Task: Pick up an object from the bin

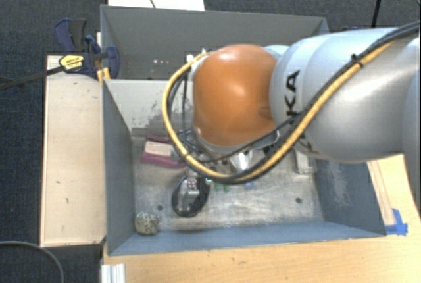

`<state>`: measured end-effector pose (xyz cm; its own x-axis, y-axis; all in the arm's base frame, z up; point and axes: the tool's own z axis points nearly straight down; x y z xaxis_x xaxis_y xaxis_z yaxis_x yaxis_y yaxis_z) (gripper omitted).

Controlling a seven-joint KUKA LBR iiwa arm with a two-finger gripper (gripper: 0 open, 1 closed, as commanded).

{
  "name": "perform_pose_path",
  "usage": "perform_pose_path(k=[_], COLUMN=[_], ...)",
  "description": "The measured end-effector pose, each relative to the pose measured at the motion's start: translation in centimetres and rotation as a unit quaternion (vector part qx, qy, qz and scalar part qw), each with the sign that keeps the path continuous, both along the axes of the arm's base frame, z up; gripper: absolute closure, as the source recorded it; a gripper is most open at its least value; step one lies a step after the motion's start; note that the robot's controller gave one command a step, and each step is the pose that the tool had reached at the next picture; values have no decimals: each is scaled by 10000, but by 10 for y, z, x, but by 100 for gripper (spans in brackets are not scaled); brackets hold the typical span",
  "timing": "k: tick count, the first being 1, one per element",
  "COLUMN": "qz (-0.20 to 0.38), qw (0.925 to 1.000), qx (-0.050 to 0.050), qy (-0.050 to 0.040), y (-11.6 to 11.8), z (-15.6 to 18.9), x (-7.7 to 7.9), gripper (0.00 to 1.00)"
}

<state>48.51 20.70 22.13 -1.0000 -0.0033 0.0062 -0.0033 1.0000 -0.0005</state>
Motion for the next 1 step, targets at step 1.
perform_pose_path(k=[1], qz=[689], qw=[9976], qx=[-5], qy=[-9], y=[-48], z=[-143], x=[28], gripper=[0])
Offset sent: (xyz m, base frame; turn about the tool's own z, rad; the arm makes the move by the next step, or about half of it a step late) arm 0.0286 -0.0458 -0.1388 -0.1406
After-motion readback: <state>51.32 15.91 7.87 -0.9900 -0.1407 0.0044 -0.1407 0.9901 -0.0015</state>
